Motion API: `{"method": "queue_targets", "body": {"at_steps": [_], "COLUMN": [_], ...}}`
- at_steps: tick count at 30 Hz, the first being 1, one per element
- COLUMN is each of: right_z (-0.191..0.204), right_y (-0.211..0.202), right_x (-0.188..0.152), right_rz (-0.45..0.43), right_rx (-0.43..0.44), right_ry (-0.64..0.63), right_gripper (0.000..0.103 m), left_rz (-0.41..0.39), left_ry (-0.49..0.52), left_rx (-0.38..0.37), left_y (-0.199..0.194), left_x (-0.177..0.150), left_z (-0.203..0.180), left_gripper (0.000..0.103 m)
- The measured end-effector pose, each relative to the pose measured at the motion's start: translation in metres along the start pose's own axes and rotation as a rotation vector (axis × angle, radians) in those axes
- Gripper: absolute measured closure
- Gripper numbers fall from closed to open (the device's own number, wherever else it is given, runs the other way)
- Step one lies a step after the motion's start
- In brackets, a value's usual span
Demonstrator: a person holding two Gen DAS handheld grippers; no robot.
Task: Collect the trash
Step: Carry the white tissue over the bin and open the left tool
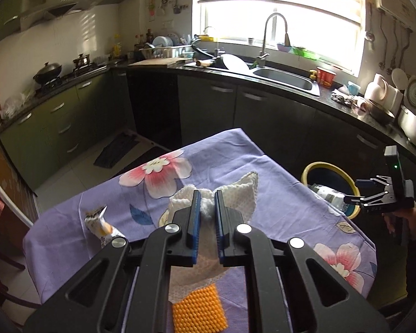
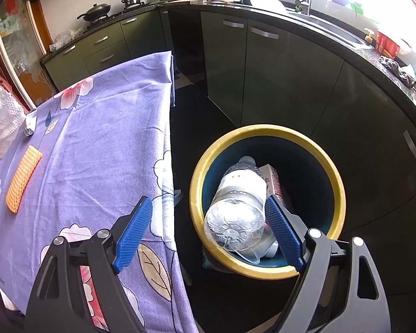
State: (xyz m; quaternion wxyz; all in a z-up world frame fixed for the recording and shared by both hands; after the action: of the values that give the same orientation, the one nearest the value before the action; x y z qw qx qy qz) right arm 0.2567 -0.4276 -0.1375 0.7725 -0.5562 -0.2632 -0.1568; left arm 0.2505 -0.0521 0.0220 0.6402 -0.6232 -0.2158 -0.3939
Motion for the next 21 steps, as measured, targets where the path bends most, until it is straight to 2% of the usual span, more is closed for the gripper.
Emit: {"method": "queue_targets", "body": {"at_steps": [5,9,17,21], "right_z": [-0.009,-0.028,-0.078,-0.099], "right_y": [-0.014,-0.026,-0.047,-0.064], "right_x": [-0.006,-0.014,-0.039,-0.050], "right_rz": [-0.027,-0.049,-0.074,-0.096], "right_rx": [-0.014,-0.036,-0.062,-0.080], "right_ry": [0.013,0.044,0.138,0.182], "right_gripper": [0.021,0.021,0.021,0.021], "left_rz": [0.006,0.007,0.042,0.063], "left_ry": [0.050,0.123,0.273,0.320], "left_rx": [-0.059,-0.120,-0.310,-0.373], "left_y": [-0.002,0.006,0.049,0.075], "left_x": [0.013,0.025,0.052,0.064], "left_z": [-0.033,-0.079,-0.215,-0.274], "left_gripper": [0.094,0.094,0.093,0.093]}}
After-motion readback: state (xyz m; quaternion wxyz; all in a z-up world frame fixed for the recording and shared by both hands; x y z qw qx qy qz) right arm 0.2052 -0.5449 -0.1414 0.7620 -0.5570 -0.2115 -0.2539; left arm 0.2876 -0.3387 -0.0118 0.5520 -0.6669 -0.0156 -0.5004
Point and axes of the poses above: each gripper's, at about its wrist camera, not at the fingertips, and y roughly the way its jaws point, z to its left, x to its top, the point moved 2 cm from there along y, roughly the way its jaws point, and after that the axes turned 12 degrees about x, right-handed, at the moved point
